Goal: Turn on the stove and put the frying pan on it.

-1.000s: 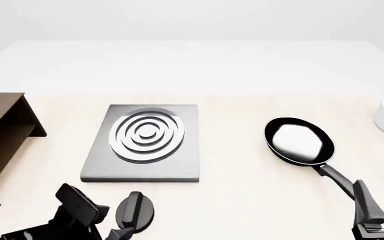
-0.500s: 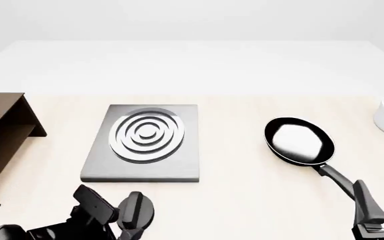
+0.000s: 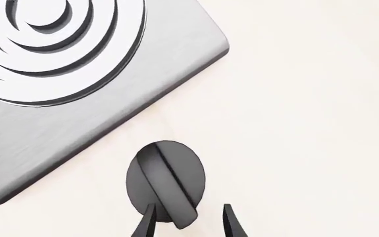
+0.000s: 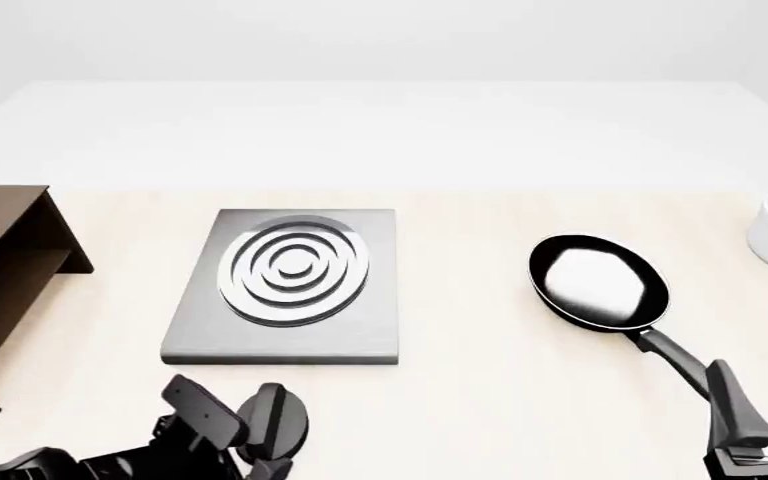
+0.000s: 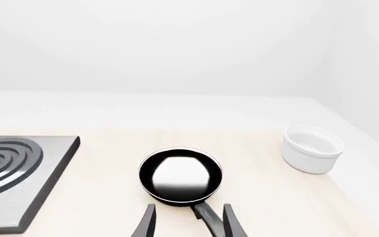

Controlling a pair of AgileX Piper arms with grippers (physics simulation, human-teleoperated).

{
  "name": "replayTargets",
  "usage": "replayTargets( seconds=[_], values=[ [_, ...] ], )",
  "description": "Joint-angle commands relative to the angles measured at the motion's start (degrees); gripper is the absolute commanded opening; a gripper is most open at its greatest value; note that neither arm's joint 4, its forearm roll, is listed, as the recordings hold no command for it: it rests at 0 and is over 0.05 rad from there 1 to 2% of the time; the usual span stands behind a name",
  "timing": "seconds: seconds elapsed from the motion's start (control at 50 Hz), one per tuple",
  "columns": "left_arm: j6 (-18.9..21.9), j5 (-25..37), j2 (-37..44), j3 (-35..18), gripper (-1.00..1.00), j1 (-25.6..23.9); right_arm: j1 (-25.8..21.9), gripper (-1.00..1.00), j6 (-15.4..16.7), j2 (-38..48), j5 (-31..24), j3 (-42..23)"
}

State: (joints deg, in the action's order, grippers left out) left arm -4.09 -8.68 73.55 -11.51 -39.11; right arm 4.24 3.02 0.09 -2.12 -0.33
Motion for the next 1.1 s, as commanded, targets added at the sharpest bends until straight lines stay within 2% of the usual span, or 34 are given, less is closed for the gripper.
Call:
replayTargets(
  seconds=[0.02,0.2,0.4,0.8,0.98,1.0,1.08,1.1],
  values=[
    [0.0,-1.6,2.1,-0.1,1.00,-0.1,0.0,1.00,0.0,0.0,0.0,0.0],
    [-0.7,-0.5,2.0,-1.4,1.00,-2.4,0.0,1.00,-0.1,0.0,0.0,0.0],
    [-1.4,-2.7,5.4,-2.2,1.00,-4.0,0.0,1.00,-0.2,0.0,0.0,0.0],
    [-1.8,-2.5,6.6,-3.6,1.00,-5.3,0.1,1.00,-0.2,0.0,0.0,0.0],
    [-2.3,0.8,2.3,-4.6,1.00,-7.6,0.1,1.00,-0.3,0.0,0.1,0.0],
    [-2.6,4.7,-2.1,-5.3,1.00,-9.4,0.1,1.00,-0.3,0.0,0.1,0.0],
    [-2.6,11.3,-8.7,-7.5,1.00,-11.6,0.1,1.00,-0.2,0.0,0.0,0.0],
    [-2.6,11.4,-8.7,-7.5,1.00,-11.6,0.1,1.00,-0.2,0.0,0.0,0.0]
  ],
)
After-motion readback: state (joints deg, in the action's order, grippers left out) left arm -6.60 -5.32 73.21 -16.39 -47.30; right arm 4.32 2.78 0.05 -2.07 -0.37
